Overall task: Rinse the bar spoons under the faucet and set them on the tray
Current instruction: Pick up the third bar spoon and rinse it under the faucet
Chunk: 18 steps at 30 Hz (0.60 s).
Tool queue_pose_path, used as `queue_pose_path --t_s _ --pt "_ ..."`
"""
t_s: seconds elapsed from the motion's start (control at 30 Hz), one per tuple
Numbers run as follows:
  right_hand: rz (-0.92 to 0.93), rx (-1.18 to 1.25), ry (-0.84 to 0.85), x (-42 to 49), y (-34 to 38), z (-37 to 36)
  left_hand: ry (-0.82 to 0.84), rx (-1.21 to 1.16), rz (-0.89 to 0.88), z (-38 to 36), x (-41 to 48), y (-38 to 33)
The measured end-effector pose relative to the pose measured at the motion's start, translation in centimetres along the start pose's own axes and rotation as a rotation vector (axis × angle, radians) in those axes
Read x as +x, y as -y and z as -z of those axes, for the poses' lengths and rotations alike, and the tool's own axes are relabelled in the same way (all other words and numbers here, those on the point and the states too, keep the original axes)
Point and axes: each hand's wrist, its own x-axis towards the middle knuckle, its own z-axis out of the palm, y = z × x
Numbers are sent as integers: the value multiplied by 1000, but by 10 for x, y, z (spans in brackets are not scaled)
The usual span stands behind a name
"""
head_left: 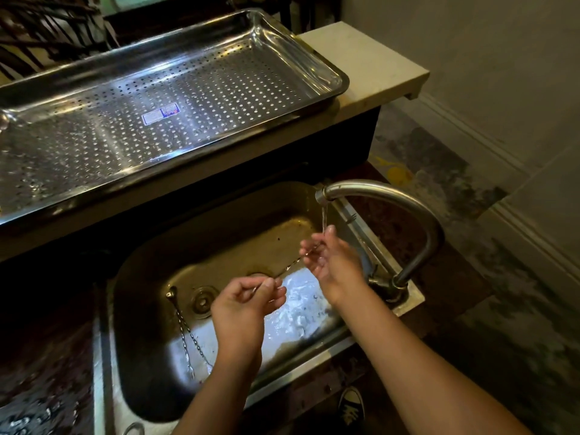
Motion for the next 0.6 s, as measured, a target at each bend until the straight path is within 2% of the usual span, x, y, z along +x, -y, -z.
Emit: queue_pose_path --t_s 0.1,0.23,0.3,0.47,0.6 --pt "51 21 -17 5 11 2 58 42 22 -1 -1 2" --pt "-17 -101 169 -4 -9 -3 141 94 113 -19 3 3" --pt "-24 -170 204 -10 -16 -3 156 113 117 -26 5 4" --pt "90 -317 104 -3 -2 0 174 139 78 -16 2 8" --pt "104 -105 -57 19 27 0 148 157 27 10 4 10"
